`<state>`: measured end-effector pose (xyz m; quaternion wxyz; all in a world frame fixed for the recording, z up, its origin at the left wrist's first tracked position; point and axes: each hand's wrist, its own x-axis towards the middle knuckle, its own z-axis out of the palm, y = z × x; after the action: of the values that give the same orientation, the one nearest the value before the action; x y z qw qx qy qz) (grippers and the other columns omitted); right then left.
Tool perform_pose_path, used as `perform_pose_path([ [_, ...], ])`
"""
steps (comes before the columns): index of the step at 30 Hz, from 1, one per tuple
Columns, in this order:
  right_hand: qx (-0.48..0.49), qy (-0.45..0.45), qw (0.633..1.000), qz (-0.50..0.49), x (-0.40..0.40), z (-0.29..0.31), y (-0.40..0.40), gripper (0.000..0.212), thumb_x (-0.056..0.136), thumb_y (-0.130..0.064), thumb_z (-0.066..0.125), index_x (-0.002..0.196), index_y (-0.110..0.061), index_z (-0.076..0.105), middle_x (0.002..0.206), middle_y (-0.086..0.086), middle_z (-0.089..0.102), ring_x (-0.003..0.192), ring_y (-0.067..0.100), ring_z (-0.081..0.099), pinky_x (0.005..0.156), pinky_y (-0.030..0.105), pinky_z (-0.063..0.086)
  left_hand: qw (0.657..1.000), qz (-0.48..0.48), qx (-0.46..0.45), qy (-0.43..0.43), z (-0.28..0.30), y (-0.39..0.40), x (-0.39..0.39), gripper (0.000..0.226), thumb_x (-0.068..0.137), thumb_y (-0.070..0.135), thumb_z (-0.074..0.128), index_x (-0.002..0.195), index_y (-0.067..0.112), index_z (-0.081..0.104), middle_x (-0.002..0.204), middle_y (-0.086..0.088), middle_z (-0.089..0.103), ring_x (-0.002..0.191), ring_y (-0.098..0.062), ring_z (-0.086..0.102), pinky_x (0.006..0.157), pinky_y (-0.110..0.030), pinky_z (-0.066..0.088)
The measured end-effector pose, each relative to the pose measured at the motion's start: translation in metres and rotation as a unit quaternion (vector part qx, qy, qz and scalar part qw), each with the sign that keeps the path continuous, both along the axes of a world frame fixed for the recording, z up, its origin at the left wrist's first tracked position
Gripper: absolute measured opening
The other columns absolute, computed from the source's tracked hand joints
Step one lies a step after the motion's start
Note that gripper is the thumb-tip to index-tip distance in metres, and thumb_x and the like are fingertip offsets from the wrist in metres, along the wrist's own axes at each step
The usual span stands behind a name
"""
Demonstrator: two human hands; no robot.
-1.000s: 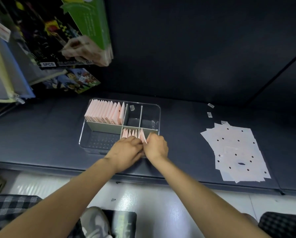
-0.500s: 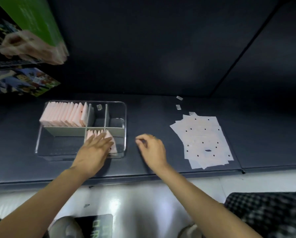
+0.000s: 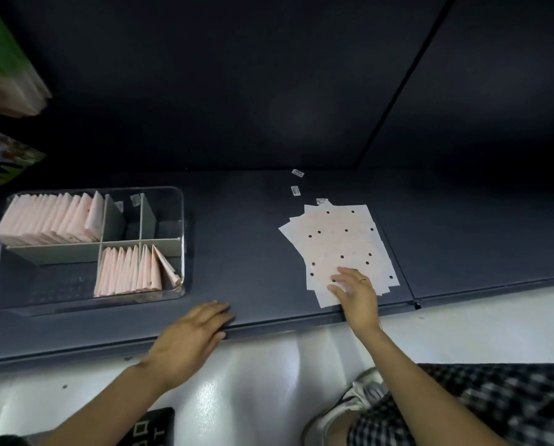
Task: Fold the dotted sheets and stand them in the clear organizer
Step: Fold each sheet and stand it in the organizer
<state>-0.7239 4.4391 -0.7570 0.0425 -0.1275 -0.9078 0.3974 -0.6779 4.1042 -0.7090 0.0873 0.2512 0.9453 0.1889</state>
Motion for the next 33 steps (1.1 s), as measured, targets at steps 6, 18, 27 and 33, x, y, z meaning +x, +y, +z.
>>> perform_pose_path([
  [6,0.003,0.002,1.0,-0.016,-0.004,0.014,0.001,0.008,0.086,-0.008,0.065,0.09,-0.009,0.072,0.106,0.003,0.067,0.111,0.021,0.052,0.09,0.026,0.044,0.997,0.042,0.005,-0.067,-0.025,-0.002,0.006,0.053,0.097,0.054,0.026,0.141,0.03,0.041,0.152,0.015,0.027,0.142,-0.005,0.021,0.112,-0.018,0.015],
  [18,-0.054,-0.147,0.958,0.239,0.016,0.067,-0.122,0.007,0.085,-0.017,0.065,0.081,-0.016,0.071,0.076,-0.005,0.069,0.07,0.006,0.059,0.072,0.027,0.05,0.976,0.109,0.124,-0.141,0.009,0.032,-0.013,0.049,0.084,0.027,0.071,0.13,0.023,0.056,0.128,0.006,0.06,0.118,-0.013,0.053,0.099,-0.025,0.04],
  [27,-0.048,-0.368,0.864,0.339,-0.013,0.109,-0.056,0.041,0.071,-0.051,0.074,0.107,-0.039,0.06,0.106,-0.016,0.062,0.104,-0.001,0.057,0.094,0.021,0.042,0.903,0.251,0.285,-0.199,0.003,0.019,-0.012,0.019,0.095,0.015,0.054,0.077,0.012,0.051,0.059,-0.003,0.049,0.058,-0.014,0.037,0.06,-0.029,0.031],
  [33,-0.161,-0.2,0.959,0.122,-0.025,0.074,-0.053,0.013,0.088,-0.02,0.065,0.078,-0.012,0.063,0.066,-0.001,0.054,0.067,0.014,0.05,0.071,0.028,0.044,0.887,0.313,0.295,-0.17,-0.002,0.027,-0.022,0.014,0.097,0.017,0.05,0.085,0.011,0.049,0.063,-0.003,0.052,0.061,-0.017,0.045,0.065,-0.031,0.039],
])
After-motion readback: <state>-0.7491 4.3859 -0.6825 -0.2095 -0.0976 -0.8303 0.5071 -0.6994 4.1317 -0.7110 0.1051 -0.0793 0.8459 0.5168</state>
